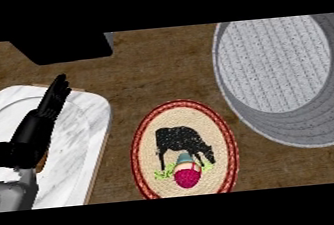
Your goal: Pick the cupcake from the placemat and place it in the basket
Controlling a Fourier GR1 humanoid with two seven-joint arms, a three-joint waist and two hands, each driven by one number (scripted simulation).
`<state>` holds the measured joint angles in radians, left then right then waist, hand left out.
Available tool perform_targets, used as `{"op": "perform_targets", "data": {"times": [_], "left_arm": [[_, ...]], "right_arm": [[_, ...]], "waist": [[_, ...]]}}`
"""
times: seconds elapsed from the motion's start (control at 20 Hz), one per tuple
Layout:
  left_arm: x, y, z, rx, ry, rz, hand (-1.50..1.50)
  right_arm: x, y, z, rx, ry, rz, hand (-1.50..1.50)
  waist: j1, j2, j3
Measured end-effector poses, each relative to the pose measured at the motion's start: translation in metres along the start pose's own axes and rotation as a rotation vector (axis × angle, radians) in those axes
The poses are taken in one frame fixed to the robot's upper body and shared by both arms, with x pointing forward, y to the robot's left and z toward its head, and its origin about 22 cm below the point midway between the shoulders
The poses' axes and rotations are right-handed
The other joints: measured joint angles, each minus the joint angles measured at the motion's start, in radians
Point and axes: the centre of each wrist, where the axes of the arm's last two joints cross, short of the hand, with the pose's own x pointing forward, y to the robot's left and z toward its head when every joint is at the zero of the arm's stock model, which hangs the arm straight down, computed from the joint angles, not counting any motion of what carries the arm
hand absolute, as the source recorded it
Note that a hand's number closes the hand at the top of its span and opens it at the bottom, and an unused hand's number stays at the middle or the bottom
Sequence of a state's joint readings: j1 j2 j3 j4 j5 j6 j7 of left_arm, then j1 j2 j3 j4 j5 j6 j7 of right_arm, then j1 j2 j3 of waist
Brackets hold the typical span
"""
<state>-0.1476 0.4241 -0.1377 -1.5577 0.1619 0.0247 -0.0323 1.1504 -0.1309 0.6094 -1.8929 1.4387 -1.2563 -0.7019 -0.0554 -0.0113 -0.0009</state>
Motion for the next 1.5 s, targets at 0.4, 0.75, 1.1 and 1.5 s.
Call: {"op": "perform_targets", "data": {"times": [0.4, 0.75, 1.1, 1.5], "left_arm": [[0.002, -0.009, -0.009, -0.035, -0.012, 0.004, 0.00], [0.003, -0.011, -0.009, -0.049, -0.018, 0.006, 0.00], [0.004, -0.013, -0.007, -0.039, -0.021, -0.005, 0.00], [0.001, -0.008, -0.009, -0.048, -0.020, 0.002, 0.00]], "right_arm": [[0.014, 0.020, -0.009, -0.084, -0.007, 0.020, -1.50], [-0.005, 0.055, -0.036, -0.171, -0.035, 0.014, -1.50], [-0.021, 0.066, -0.051, -0.203, -0.048, 0.010, -1.50], [-0.032, 0.081, -0.061, -0.179, -0.089, 0.019, -1.50]], "waist": [[0.038, 0.009, 0.001], [0.050, 0.012, 0.001], [0.041, 0.005, -0.013], [0.043, 0.006, -0.013]]}}
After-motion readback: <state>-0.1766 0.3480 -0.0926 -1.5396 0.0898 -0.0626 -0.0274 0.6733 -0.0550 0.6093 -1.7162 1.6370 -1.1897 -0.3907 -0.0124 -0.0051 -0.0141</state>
